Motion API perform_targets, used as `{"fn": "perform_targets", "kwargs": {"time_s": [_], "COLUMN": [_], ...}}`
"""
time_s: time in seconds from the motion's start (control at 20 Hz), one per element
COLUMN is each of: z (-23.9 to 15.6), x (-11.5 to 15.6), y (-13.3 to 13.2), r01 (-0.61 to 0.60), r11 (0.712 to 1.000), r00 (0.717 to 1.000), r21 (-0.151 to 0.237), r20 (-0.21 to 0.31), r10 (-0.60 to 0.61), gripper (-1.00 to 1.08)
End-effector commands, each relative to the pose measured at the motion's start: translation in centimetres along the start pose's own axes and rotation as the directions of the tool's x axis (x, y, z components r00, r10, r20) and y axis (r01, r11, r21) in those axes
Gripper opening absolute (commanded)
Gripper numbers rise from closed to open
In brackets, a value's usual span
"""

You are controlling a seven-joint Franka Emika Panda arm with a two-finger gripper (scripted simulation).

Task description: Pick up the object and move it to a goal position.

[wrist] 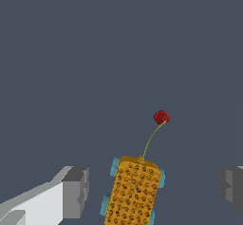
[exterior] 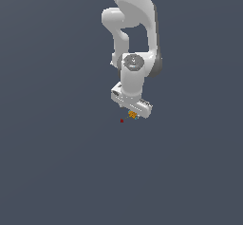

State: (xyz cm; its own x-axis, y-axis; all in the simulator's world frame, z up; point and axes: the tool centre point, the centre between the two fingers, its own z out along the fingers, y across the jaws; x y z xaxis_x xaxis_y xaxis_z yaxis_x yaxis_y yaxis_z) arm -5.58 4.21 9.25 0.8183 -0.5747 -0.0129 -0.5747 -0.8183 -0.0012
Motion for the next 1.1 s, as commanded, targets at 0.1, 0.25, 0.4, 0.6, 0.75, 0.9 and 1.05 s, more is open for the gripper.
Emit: {"fn": "perform_targets", "kwargs": {"time_s": [0.1, 0.25, 0.4, 0.6, 0.75, 0.9, 1.05], "z": [1.1, 1.7, 2.1, 2.5, 2.7, 2.8, 2.9], "x": [-1.3, -1.9, -2.5, -3.0, -3.2, -3.2, -3.2], "y": [-0.1, -0.1, -0.1, 0.0, 0.0, 0.0, 0.0], "r01": [-0.099, -0.151, -0.191, -0.229, -0.244, -0.250, -0.246], "r11": [0.995, 0.989, 0.982, 0.974, 0.970, 0.968, 0.969], "r00": [0.995, 0.989, 0.982, 0.973, 0.970, 0.968, 0.969], "r21": [0.001, 0.001, 0.001, 0.002, 0.002, 0.002, 0.002], "r20": [-0.005, -0.007, -0.009, -0.012, -0.012, -0.013, -0.012], "r10": [0.099, 0.151, 0.191, 0.229, 0.244, 0.250, 0.246], "gripper": [1.00, 1.00, 1.00, 1.00, 1.00, 1.00, 1.00]}}
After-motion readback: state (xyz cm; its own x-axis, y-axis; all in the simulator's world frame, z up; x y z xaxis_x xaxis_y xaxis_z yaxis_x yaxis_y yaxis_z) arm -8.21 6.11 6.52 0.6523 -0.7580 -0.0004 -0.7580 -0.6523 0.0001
